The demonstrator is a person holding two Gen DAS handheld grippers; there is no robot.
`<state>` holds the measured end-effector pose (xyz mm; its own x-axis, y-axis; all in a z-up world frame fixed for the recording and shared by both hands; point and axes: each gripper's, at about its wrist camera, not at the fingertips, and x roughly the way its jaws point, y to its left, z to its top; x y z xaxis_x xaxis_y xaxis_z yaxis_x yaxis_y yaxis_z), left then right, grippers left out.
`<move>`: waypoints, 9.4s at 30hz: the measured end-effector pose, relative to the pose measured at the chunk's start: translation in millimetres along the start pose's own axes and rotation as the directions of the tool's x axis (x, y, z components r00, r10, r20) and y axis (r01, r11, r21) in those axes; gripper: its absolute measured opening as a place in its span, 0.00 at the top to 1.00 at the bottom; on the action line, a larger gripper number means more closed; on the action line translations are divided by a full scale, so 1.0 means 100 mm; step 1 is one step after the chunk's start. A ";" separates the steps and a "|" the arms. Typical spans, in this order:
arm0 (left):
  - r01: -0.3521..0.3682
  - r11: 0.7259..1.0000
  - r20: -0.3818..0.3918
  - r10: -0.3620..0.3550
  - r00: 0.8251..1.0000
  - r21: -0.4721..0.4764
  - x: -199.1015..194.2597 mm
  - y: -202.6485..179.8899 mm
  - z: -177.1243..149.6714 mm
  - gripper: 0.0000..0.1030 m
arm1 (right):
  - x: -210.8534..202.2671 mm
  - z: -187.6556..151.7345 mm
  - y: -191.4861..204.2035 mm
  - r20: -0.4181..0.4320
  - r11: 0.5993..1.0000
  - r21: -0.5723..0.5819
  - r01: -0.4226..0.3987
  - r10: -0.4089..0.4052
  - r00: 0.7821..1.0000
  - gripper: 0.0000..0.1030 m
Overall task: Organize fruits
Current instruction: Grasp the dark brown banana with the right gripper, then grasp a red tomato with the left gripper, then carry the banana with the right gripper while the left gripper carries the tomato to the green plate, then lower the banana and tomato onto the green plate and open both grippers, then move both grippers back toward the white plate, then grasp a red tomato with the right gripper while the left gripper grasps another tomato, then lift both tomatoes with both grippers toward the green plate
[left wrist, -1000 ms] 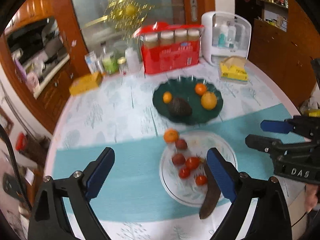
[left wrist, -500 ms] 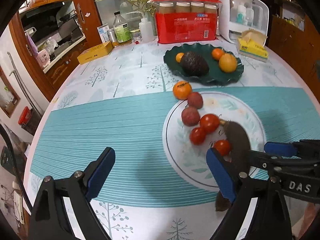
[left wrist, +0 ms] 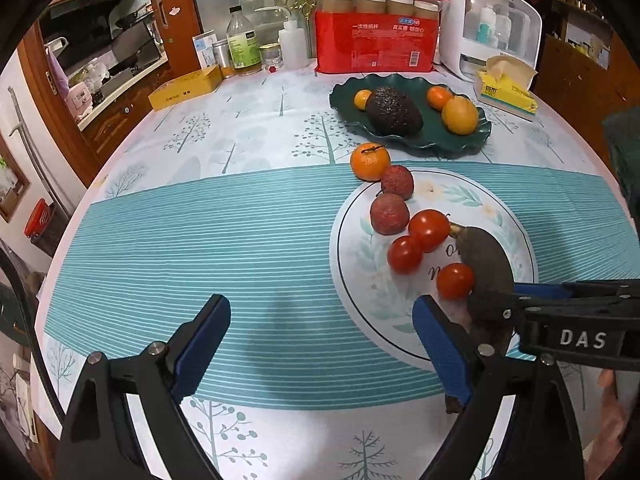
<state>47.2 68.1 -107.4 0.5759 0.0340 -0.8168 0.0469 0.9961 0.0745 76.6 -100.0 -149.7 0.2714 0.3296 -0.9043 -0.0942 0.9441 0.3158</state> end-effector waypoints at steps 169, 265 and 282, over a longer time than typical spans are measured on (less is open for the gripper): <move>-0.012 1.000 -0.054 0.013 0.998 0.006 -0.41 -0.48 1.75 0.14 | -1.63 1.14 -0.08 0.267 0.949 -0.315 0.031 0.058 0.962 0.65; 0.241 0.970 -0.114 -0.242 0.964 -0.024 0.72 -0.34 0.35 0.75 | 0.17 0.60 -0.08 0.045 0.963 -0.267 -0.026 0.040 0.998 0.65; 0.270 0.962 -0.071 -0.272 0.960 -0.036 0.56 -0.36 0.35 0.77 | 0.11 0.55 -0.12 0.051 0.967 -0.248 -0.049 0.063 0.997 0.65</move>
<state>106.4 31.6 -135.9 0.4819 -0.2325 -0.8448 0.1713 0.9705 -0.1694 133.2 -108.0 -147.8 0.3130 0.3882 -0.8668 -0.3422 0.8975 0.2783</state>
